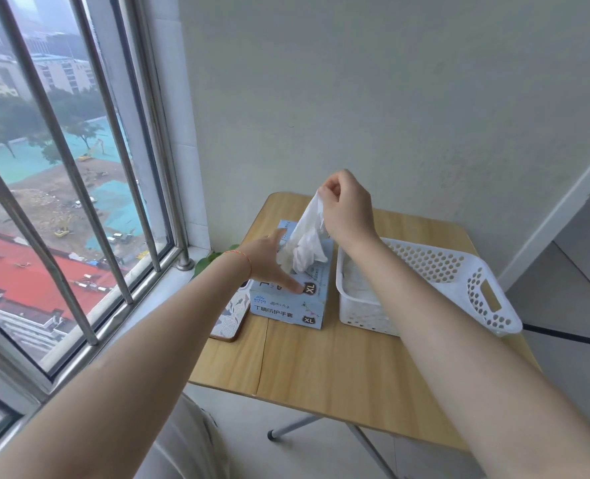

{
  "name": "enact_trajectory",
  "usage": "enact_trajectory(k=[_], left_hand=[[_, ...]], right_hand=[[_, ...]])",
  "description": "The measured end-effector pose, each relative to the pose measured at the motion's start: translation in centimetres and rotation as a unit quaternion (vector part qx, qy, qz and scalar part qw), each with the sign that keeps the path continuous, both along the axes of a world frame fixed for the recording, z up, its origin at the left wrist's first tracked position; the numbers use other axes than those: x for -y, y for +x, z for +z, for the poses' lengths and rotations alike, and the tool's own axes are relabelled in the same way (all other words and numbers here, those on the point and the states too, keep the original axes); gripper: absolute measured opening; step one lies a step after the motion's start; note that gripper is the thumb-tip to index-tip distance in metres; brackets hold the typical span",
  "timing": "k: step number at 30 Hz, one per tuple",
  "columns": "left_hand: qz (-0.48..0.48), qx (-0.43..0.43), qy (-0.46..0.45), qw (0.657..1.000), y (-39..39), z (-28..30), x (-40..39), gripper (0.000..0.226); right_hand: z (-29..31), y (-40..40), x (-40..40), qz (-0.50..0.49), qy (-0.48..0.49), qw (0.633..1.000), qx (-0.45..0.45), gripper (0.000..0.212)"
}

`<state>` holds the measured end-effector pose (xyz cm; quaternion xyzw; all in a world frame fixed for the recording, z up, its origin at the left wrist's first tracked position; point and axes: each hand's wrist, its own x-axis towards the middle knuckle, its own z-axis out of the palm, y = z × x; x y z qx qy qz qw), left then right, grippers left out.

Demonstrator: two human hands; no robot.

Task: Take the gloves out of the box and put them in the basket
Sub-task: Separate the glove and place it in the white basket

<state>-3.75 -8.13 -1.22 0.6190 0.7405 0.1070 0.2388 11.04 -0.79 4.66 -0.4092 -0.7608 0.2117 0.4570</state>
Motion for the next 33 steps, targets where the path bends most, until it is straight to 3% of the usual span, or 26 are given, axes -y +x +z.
enact_trajectory(k=[3,7,12,16,20,23,25,29,33], left_hand=[[-0.009,0.008,-0.003,1.000,-0.1,0.3,0.0,0.134],[0.019,0.120,0.050,0.991,-0.2,2.6,0.2,0.111],[0.071,0.131,0.221,0.964,0.8,3.3,-0.8,0.038],[0.121,0.132,0.281,0.943,1.9,3.7,-1.7,0.007],[0.153,0.122,0.328,0.924,2.5,5.6,-2.1,0.018],[0.162,0.162,0.367,0.901,2.8,7.8,-2.2,0.016],[0.163,0.184,0.391,0.887,3.0,9.2,-2.3,0.016],[0.179,0.237,0.383,0.875,2.9,10.2,-1.9,0.022],[0.228,0.365,0.352,0.831,2.6,10.6,-0.6,0.014]], right_hand=[[0.9,0.6,0.2,-0.013,0.026,0.998,-0.051,0.006],[1.5,1.0,0.0,0.029,-0.035,0.999,0.030,0.004],[1.3,1.2,0.5,0.041,-0.066,0.997,0.030,0.006],[1.9,1.6,1.0,0.056,-0.077,0.995,0.029,0.008],[2.2,2.8,1.5,0.087,-0.147,0.983,0.072,0.040],[1.7,3.4,1.0,0.045,-0.127,0.985,0.103,0.018],[1.6,3.6,0.6,0.017,-0.115,0.988,0.107,0.014],[2.2,3.9,0.6,0.011,-0.159,0.987,-0.027,0.013],[3.7,4.4,1.0,0.019,-0.187,0.971,-0.149,0.011]])
